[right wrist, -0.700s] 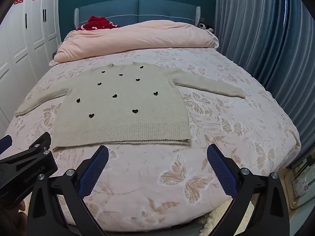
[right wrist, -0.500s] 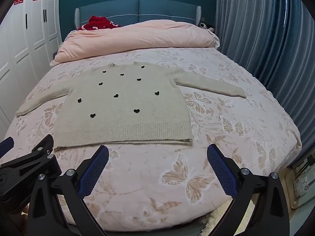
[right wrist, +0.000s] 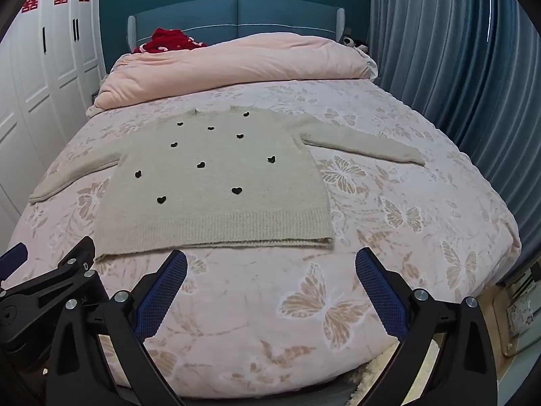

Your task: Fold small clothes

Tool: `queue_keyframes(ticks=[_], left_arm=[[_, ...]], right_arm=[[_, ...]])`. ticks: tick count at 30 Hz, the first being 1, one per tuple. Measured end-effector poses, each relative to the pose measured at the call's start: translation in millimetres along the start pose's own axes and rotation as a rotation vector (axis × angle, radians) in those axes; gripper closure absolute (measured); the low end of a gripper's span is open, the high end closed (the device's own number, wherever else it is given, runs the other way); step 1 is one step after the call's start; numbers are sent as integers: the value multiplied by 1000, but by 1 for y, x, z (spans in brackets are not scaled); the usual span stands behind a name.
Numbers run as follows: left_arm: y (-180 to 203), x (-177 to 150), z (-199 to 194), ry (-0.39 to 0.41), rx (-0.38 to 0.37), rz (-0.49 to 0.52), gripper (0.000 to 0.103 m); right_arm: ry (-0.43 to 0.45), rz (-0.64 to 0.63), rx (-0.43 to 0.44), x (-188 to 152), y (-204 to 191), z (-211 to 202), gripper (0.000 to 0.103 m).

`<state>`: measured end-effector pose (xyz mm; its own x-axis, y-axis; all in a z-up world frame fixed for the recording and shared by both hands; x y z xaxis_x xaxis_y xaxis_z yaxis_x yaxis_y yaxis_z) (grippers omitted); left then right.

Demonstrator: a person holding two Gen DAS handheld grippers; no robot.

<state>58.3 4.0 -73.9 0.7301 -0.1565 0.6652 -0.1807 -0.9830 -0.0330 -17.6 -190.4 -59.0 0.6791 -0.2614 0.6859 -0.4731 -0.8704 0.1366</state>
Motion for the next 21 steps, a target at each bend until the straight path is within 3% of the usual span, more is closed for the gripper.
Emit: queue_keyframes(ticks=[21], left_arm=[[-2, 0, 0, -2, 3, -7, 5]], right_arm=[[-2, 4, 4, 0, -2, 1, 5]])
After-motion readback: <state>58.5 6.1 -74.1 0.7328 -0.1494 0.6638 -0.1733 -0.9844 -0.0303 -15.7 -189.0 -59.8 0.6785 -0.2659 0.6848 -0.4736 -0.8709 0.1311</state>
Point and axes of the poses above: each gripper's, at about its wrist camera, not at the fingertips, and z roughly the way its jaws point, y to its right, x to its top, the point moved 9 cm from there along z, roughly the way its jaws point, and after that the axes turned 6 degrees about -x, right-handed, at the moved point
